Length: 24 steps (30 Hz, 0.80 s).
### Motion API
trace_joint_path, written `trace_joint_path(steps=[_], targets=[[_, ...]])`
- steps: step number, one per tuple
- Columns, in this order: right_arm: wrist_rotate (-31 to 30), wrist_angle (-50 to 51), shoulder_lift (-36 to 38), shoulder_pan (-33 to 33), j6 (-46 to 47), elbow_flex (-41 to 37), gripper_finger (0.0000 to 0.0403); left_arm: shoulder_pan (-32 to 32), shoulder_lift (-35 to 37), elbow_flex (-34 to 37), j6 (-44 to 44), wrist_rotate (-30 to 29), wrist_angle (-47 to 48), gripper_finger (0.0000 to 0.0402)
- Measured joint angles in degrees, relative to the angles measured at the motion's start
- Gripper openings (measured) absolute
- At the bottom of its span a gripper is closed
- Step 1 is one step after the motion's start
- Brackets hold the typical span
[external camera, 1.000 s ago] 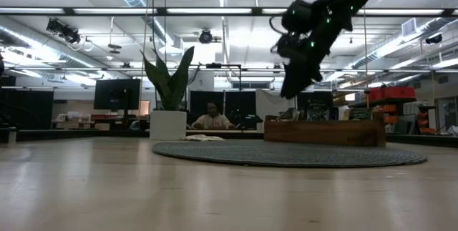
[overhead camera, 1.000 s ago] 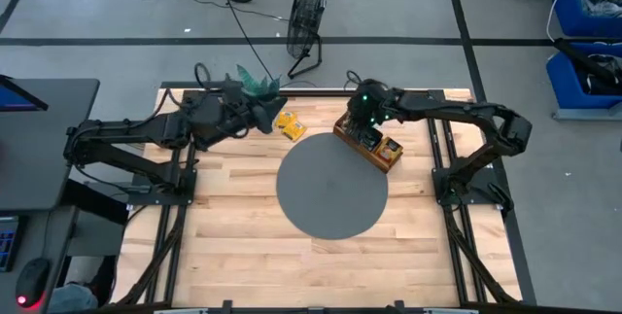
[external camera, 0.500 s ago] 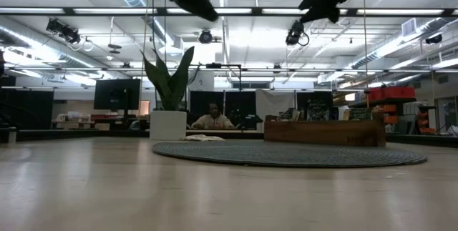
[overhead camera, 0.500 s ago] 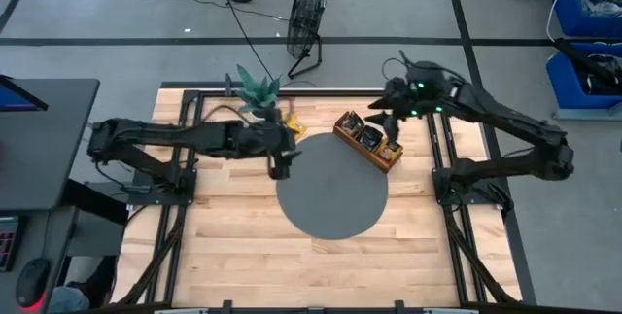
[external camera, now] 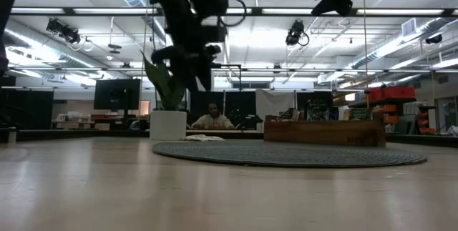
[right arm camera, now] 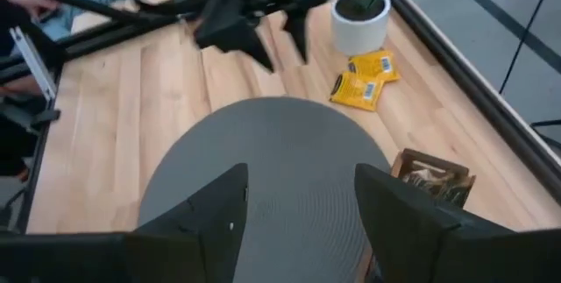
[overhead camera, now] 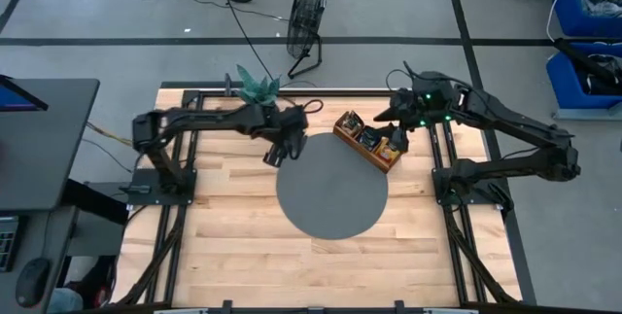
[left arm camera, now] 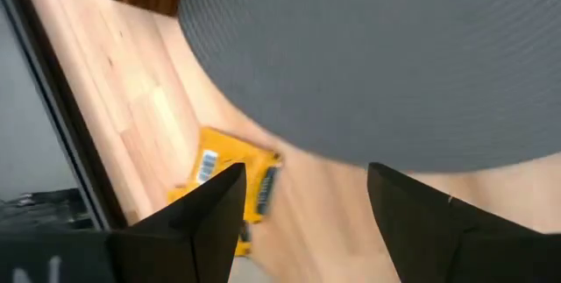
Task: Pick & Place Tea
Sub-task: Put the yellow tea bag into the right section of the wooden organizer
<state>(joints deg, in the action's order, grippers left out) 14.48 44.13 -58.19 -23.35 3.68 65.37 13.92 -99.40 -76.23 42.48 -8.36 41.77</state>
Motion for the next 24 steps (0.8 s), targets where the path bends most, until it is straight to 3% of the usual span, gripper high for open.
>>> trace_joint_path(steps=[13, 24], targets=[[7.11, 0.15, -0.02, 0.71, -2.82, -3.94, 0.0216, 5.26, -16.76, -12.54, 13.52, -1.49, 6.0, 0.0242], [9.17, 0.08, -0.09, 0.69, -5.28, -4.44, 0.0216, 8.59, -21.31, -14.21, 16.88, 2.95, 10.74, 0.0242]])
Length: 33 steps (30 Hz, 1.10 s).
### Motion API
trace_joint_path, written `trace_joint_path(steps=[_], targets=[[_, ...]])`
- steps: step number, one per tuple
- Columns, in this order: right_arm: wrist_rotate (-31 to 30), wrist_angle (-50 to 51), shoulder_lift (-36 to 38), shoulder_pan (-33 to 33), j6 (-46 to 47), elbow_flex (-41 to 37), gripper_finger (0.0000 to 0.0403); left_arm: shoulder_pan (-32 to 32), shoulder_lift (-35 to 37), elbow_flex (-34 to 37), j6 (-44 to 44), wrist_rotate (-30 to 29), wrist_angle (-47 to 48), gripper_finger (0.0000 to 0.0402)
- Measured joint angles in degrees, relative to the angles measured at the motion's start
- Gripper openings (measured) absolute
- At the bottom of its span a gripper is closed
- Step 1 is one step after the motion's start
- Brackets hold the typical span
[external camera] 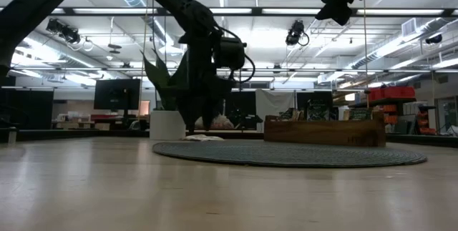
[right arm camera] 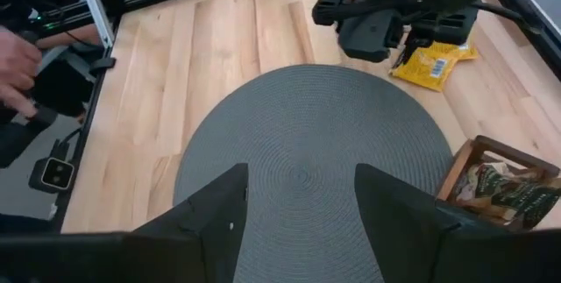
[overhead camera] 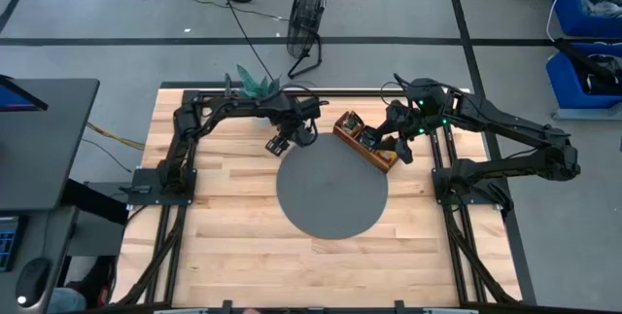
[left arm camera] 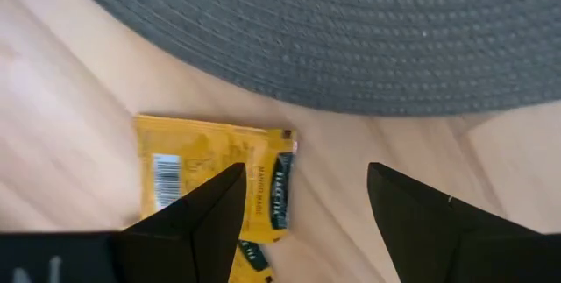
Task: Pick & Place Tea
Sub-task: Put the yellow tea bag into the right section of the wooden organizer
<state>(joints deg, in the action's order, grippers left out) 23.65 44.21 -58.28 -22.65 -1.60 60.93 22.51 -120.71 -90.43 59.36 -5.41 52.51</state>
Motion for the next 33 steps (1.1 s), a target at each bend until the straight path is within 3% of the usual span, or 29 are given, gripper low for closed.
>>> trace_joint_path(steps=[11, 21, 26, 33], targets=[[1.49, -0.07, -0.49, 0.0, -0.36, 0.0, 0.0216, 2.76, -1.56, 0.03, 2.74, 3.81, -0.9, 0.0242], [1.48, -0.24, -0.59, 0.01, 0.16, 0.0, 0.0216, 2.73, -3.58, -0.05, 4.35, 3.84, -0.9, 0.0229], [1.45, -0.28, -0.59, 0.02, 0.21, 0.0, 0.0216, 2.48, -3.58, 0.0, 2.84, 3.78, -0.52, 0.0184], [1.38, -0.48, -0.59, 0.02, 0.19, 0.0, 0.0216, 1.98, -3.58, 0.02, 0.02, 3.75, -0.97, 0.0076]])
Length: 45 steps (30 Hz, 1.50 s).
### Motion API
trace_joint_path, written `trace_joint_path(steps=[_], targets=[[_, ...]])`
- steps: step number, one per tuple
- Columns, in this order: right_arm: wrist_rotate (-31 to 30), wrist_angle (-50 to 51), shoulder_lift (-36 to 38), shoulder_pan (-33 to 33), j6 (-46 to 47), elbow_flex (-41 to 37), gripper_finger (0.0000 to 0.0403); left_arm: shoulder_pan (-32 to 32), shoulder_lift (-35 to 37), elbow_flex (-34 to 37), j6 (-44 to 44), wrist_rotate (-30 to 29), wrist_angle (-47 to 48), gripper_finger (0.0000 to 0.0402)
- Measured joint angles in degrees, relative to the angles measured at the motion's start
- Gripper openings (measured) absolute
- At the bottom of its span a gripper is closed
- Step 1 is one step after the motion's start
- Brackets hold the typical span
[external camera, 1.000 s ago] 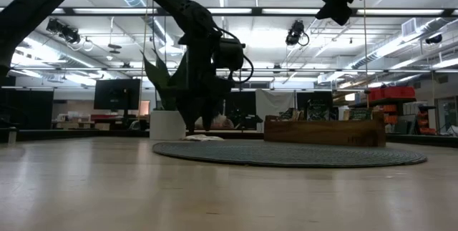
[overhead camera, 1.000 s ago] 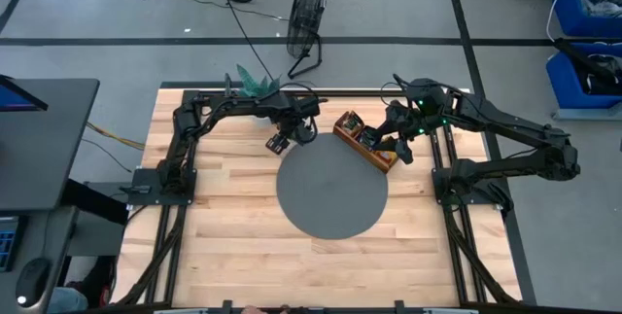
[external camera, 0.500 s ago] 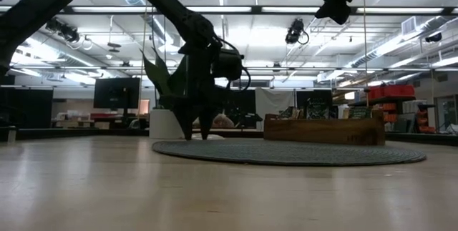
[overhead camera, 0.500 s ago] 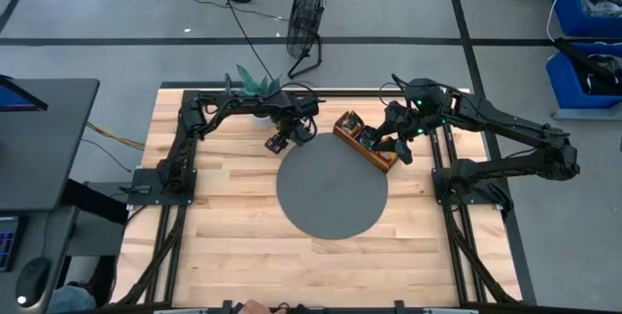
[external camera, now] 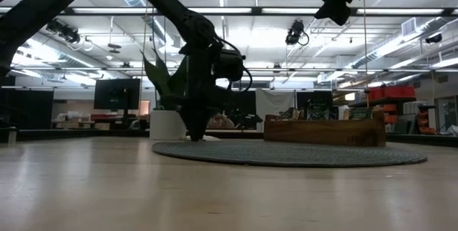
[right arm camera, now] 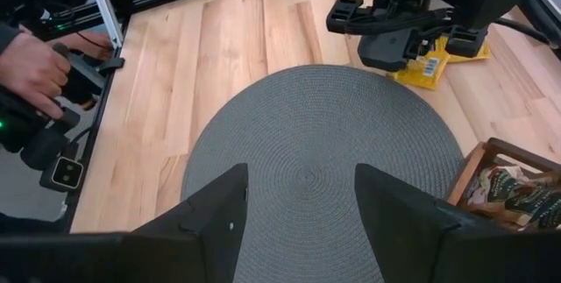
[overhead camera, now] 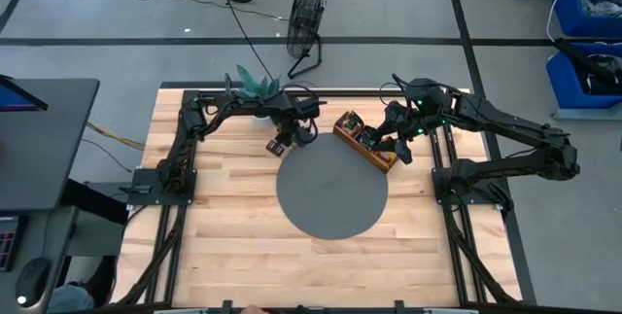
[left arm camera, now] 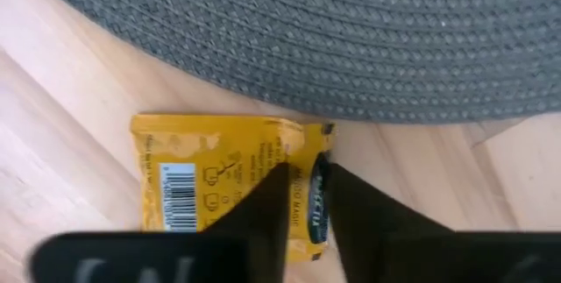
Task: Pick & Place Tea
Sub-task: Put the yellow tea bag into the right section of the wooden organizer
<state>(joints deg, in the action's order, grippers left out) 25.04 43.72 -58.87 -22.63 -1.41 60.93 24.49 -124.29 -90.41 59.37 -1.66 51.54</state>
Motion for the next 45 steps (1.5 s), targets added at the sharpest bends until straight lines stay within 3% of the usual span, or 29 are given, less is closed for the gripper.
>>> trace_joint_path(steps=[5, 9, 16, 26, 33, 45], targets=[[-0.07, 0.0, 0.0, 0.0, 0.15, 0.0, 0.0216, -0.32, 0.0, 0.02, -2.07, -0.01, -0.72, 0.0009], [-0.13, 0.0, 0.0, 0.0, 0.55, 0.0, 0.0216, -0.71, 0.0, 0.02, -3.25, -0.62, -0.99, 0.0004], [-0.63, -0.99, 0.0, 0.0, 0.53, 0.0, 0.0207, -2.26, 0.65, 0.12, -4.81, -8.43, 0.93, 0.0002], [-0.74, -1.34, 0.0, -0.02, -0.11, 0.0, 0.0189, -3.0, 6.73, -1.2, -11.62, -8.59, 4.69, 0.0001], [-4.76, -1.84, 0.02, 0.02, -1.81, 0.0, 0.019, -5.03, 9.63, -8.3, -18.07, -3.4, 12.44, 0.0001], [-10.18, -7.72, -4.33, 4.51, -3.66, 0.0, 0.019, -9.0, 9.79, -27.56, -30.37, 4.09, 21.69, 0.0001]])
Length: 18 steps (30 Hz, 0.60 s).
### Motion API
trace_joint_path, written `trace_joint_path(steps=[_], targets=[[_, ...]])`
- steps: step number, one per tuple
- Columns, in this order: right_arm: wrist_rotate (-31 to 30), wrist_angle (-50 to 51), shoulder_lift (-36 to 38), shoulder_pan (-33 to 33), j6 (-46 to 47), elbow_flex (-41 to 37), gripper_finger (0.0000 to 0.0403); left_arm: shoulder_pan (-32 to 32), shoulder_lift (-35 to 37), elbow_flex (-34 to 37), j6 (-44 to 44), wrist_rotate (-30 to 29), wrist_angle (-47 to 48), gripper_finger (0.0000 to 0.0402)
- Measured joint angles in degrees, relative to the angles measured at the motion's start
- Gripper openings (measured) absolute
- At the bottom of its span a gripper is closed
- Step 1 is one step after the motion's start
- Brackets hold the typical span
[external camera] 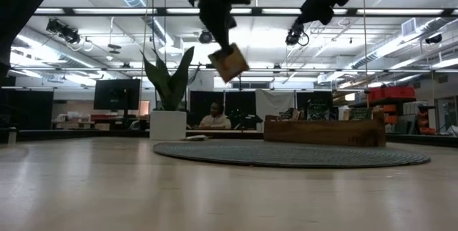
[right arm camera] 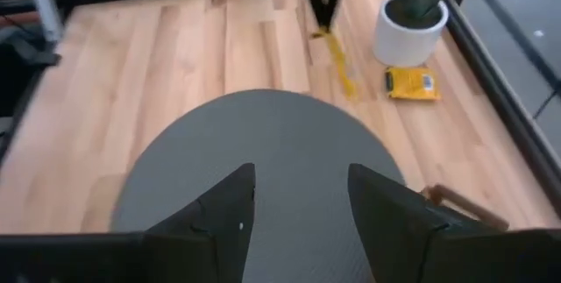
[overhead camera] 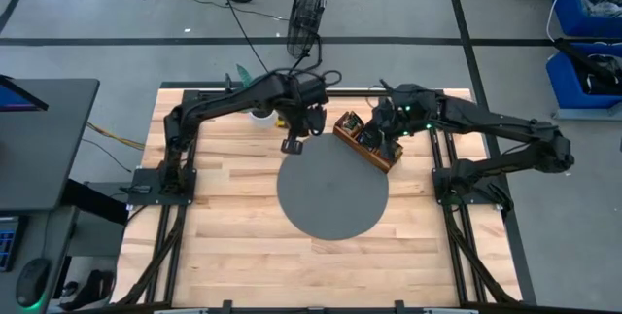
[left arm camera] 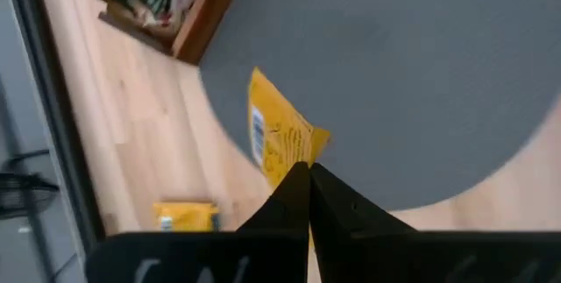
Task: Pick & Place Tea
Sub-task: Put the yellow tea bag into the right section of the wooden organizer
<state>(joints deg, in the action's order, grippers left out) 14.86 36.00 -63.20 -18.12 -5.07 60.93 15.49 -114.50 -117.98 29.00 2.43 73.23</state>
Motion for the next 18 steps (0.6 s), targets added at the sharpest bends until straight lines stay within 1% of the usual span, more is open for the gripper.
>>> trace_joint_path(steps=[5, 7, 11, 15, 18], targets=[[-7.38, -7.12, -3.38, 4.16, -0.04, 0.0, 0.019, -1.04, -0.02, -5.84, -6.61, 5.42, 1.83, 0.0001], [-9.02, -11.1, -4.75, 5.62, -0.21, 0.0, 0.0191, -1.53, -0.02, -7.3, -8.83, 7.74, 1.97, 0.0001], [-9.95, -17.14, -7.08, 7.76, -1.09, 0.0, 0.0191, -2.79, -0.02, -9.01, -10.7, 9.47, 2.11, 0.0001], [-9.88, -19.66, -9.24, 9.56, -1.2, 0.0, 0.0191, -4.1, -0.02, -9.64, -10.9, 9.51, 2.11, 0.0002], [-8.57, -20.89, -10.45, 10.84, -1.11, 0.0, 0.0191, -4.86, -0.03, -9.64, -11.88, 9.56, 2.13, 0.0002]])
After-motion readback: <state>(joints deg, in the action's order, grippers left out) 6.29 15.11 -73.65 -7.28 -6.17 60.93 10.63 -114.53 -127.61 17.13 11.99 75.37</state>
